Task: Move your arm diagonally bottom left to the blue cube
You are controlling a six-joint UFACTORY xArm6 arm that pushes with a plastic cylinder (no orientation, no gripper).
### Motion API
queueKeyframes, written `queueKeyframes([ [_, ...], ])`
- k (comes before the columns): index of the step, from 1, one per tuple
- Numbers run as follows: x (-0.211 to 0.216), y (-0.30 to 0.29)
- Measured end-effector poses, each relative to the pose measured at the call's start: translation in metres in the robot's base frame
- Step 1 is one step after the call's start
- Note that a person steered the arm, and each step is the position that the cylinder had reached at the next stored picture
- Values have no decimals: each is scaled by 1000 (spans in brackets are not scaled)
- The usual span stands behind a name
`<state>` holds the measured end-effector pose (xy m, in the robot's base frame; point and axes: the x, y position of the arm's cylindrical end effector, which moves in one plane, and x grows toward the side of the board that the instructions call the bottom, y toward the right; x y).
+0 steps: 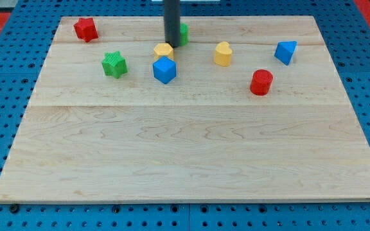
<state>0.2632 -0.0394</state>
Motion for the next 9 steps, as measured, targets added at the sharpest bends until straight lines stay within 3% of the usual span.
queueKeyframes([
  [2, 31, 30],
  [6, -13, 40],
  [9, 5, 47],
])
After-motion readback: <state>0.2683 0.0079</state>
